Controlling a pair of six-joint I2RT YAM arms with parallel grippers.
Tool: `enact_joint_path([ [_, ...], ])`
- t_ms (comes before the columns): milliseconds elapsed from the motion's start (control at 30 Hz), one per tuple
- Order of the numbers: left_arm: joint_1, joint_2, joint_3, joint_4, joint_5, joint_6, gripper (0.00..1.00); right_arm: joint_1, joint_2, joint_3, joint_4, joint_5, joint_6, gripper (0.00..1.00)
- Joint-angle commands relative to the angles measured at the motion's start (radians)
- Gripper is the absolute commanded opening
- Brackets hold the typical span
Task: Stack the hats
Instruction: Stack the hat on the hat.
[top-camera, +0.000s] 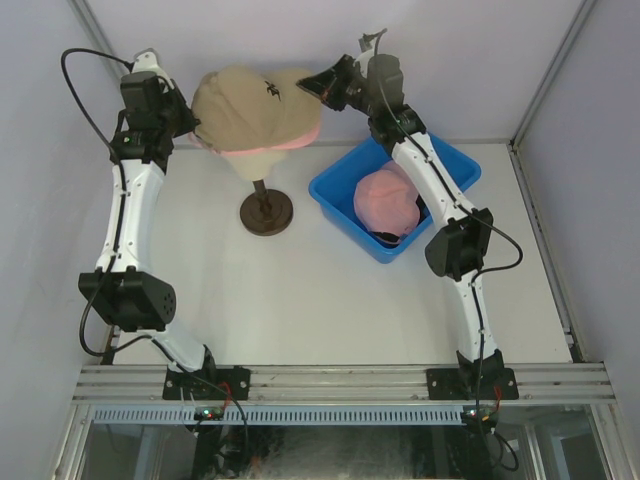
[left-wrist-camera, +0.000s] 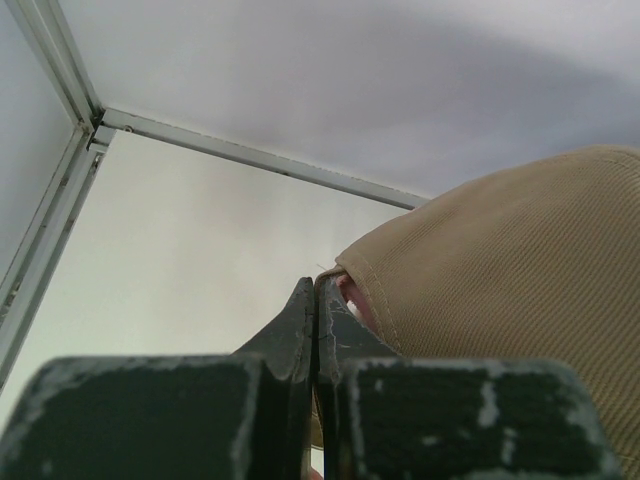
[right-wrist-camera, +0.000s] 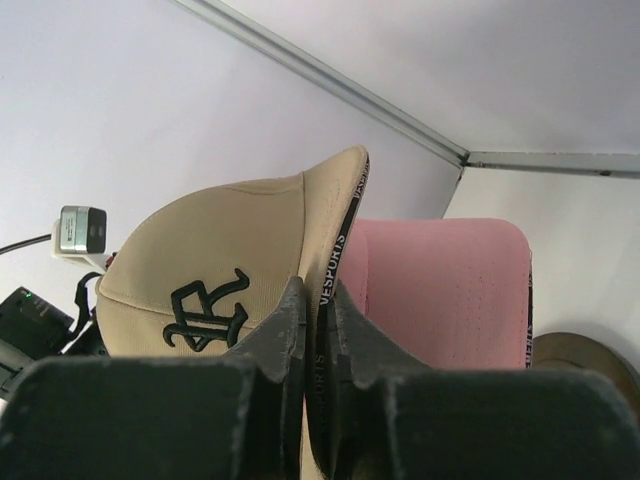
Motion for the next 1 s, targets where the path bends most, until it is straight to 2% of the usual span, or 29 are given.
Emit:
enact_joint_path([
  [0,-0.010,0.009,0.052,-0.034,-0.031,0.023,0.00,0.006,-0.005,0.008,-0.077,0.053,-0.077,0.00],
  [233,-0.010,0.001,0.040,-0.047,-0.061,0.024,0.00,0.001,-0.008,-0.008,-0.083,0.059,-0.077,0.00],
  [400,-0.010,-0.027,0.001,-0.029,-0.098,0.013,0.14,-0.005,-0.005,-0.024,-0.076,0.051,-0.077,0.00],
  [600,-0.006,-0.034,-0.024,-0.029,-0.120,0.010,0.18,-0.014,-0.003,-0.052,-0.070,0.048,-0.077,0.00],
  [733,-0.005,-0.037,-0.046,-0.026,-0.130,0.010,0.27,-0.021,-0.004,-0.077,-0.062,0.045,-0.077,0.00],
  [967,0.003,-0.051,-0.075,-0.015,-0.133,-0.004,0.33,-0.023,-0.005,-0.088,-0.061,0.035,-0.077,0.00],
])
